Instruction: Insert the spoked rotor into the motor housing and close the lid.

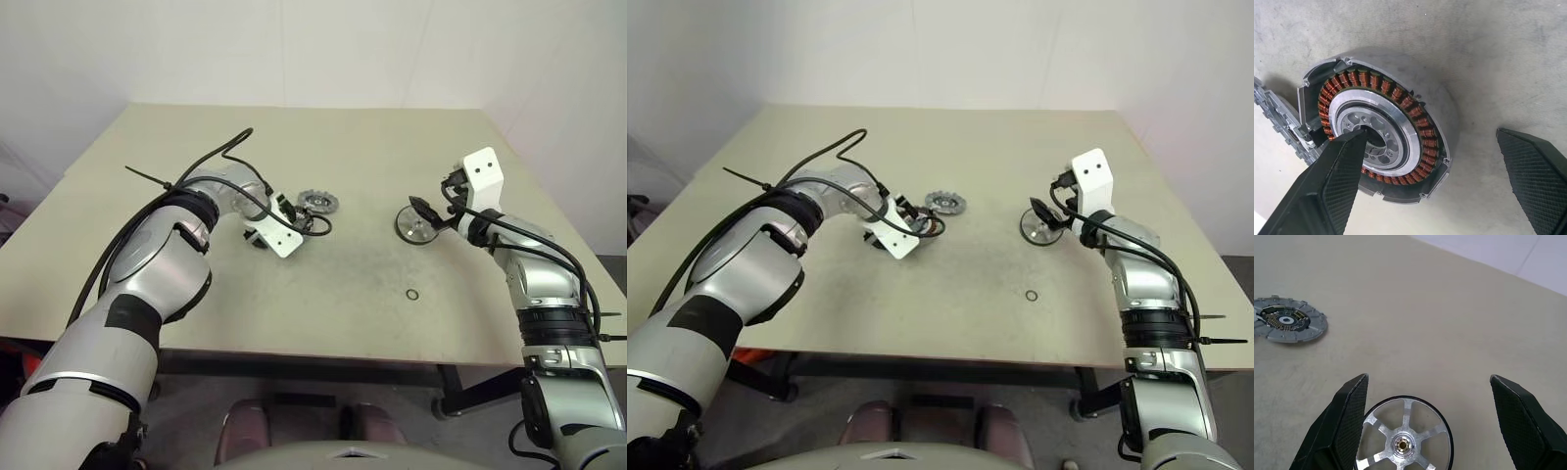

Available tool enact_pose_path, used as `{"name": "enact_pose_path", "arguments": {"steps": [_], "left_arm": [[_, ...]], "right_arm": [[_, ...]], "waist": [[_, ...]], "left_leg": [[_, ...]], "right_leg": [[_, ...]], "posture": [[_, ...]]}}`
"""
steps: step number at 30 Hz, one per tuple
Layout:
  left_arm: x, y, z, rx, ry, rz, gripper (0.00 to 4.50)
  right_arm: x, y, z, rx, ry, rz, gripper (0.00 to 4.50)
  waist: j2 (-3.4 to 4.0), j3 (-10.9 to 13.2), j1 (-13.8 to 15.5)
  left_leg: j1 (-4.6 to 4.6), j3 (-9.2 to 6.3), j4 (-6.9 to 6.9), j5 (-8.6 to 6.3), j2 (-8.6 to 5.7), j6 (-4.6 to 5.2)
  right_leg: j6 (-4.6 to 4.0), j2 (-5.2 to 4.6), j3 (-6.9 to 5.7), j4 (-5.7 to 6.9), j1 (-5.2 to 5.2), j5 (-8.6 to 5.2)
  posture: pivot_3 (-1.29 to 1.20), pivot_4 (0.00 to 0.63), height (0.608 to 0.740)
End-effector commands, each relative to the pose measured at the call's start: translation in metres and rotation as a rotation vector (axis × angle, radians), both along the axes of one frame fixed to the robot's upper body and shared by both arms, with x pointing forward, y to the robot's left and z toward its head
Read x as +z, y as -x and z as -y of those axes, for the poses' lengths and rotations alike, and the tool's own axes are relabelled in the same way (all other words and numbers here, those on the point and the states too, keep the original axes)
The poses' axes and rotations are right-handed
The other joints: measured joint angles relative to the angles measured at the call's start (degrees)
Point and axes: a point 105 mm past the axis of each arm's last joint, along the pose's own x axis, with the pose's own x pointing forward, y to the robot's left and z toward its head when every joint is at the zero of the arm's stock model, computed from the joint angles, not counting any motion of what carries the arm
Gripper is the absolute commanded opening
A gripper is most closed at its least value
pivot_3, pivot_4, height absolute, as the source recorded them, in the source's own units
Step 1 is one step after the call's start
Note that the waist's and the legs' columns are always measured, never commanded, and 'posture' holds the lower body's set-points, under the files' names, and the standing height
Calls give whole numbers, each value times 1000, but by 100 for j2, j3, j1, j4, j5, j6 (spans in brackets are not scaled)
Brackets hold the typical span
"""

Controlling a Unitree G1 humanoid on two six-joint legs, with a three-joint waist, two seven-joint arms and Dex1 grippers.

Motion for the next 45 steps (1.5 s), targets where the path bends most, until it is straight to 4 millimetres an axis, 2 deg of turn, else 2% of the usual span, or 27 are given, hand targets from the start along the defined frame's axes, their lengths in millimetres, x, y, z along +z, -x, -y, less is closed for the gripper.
{"name": "enact_pose_path", "arguments": {"steps": [1,2,5,7,16,19,21,28,34,37,42,45], "left_arm": [[-1,-3,-1,22,-30,14,4464],[-1,-4,-1,29,-35,17,4464],[2,-6,0,45,-33,23,3906],[5,-9,3,43,-20,50,3287],[1,-6,7,26,-3,38,3287],[1,-2,6,32,5,-2,2709],[5,-5,10,26,26,24,2049],[23,-7,29,-28,96,71,2014],[63,-1,73,-145,256,116,2014],[76,4,90,-192,305,125,2014],[75,16,105,-264,312,95,2014],[67,24,109,-306,285,60,2014]], "right_arm": [[29,-2,-1,-11,-17,102,4500],[29,-2,0,-19,-20,106,4500],[31,-3,1,-36,-27,117,4500],[31,-3,1,-42,-30,121,4500],[30,-3,-1,-46,-36,126,4500],[28,-4,-2,-44,-32,121,4500],[28,-4,-3,-43,-33,120,4500],[27,-5,-3,-42,-32,118,4500],[25,-5,-2,-44,-24,114,4500],[25,-5,-3,-43,-24,115,4500],[27,-6,-3,-48,-26,124,4500],[29,-6,-1,-55,-28,132,4500]], "waist": [[0,0,0],[0,0,0],[0,0,0],[0,0,0],[0,0,2],[0,1,-5],[0,1,-13],[0,2,7],[-13,18,80],[-14,19,113],[-13,19,104],[-12,20,104]], "left_leg": [[3,0,0,1,0,-1],[7,0,0,2,0,-3],[11,1,-1,9,0,-15],[14,3,-1,18,3,-17],[3,2,-12,27,3,-2],[4,3,-13,29,3,0],[3,2,-18,29,2,1],[3,1,-26,30,2,3],[-22,1,-26,34,0,9],[-31,2,-27,35,0,11],[-20,3,-44,35,-3,10],[-19,3,-45,37,-2,7]], "right_leg": [[0,-2,-1,0,6,0],[0,-5,-3,-1,12,0],[0,-14,-10,-1,21,0],[0,-21,-21,0,24,0],[0,-29,-40,-8,23,-1],[0,-31,-40,-9,23,-1],[-1,-31,-40,-11,23,-1],[-1,-35,-50,-17,22,-4],[2,-50,-61,-18,0,-5],[2,-51,-64,-18,-7,-5],[2,-49,-65,-16,-7,-9],[2,-47,-65,-14,-8,-10]], "posture": [[0,0,740],[0,0,740],[0,0,740],[0,0,740],[0,0,740],[0,0,740],[0,0,740],[0,0,740],[0,0,740],[0,0,740],[0,0,740],[0,0,740]]}}
